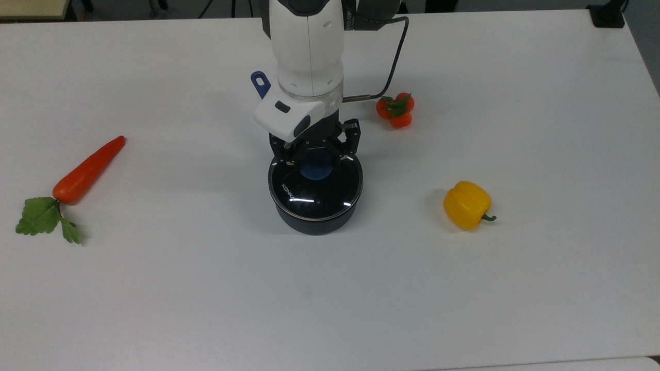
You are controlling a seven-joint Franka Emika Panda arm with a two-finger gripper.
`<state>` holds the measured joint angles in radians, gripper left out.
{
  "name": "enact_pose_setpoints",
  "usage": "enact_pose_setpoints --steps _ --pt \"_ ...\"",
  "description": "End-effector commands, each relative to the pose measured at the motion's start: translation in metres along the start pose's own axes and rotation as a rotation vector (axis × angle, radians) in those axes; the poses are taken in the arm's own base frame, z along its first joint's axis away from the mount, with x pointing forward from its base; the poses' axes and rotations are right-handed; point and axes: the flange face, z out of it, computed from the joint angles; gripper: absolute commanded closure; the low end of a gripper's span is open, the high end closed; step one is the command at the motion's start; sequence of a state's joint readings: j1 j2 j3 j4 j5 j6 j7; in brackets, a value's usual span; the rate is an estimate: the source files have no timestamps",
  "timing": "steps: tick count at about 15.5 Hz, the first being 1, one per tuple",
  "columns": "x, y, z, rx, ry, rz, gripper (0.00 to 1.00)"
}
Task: Open lid
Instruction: 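Close the gripper around the blue knob of the glass lid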
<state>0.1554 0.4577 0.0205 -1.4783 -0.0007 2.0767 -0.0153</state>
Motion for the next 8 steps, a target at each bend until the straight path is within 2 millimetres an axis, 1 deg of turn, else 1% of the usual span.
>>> enact_pose_setpoints --steps 1,8 --pt "0.0013 -0.0026 -0.0019 -0.017 0.004 -0.052 0.27" --pt "0.0013 -0.0026 0.0029 -0.017 0.0 -0.057 0.27"
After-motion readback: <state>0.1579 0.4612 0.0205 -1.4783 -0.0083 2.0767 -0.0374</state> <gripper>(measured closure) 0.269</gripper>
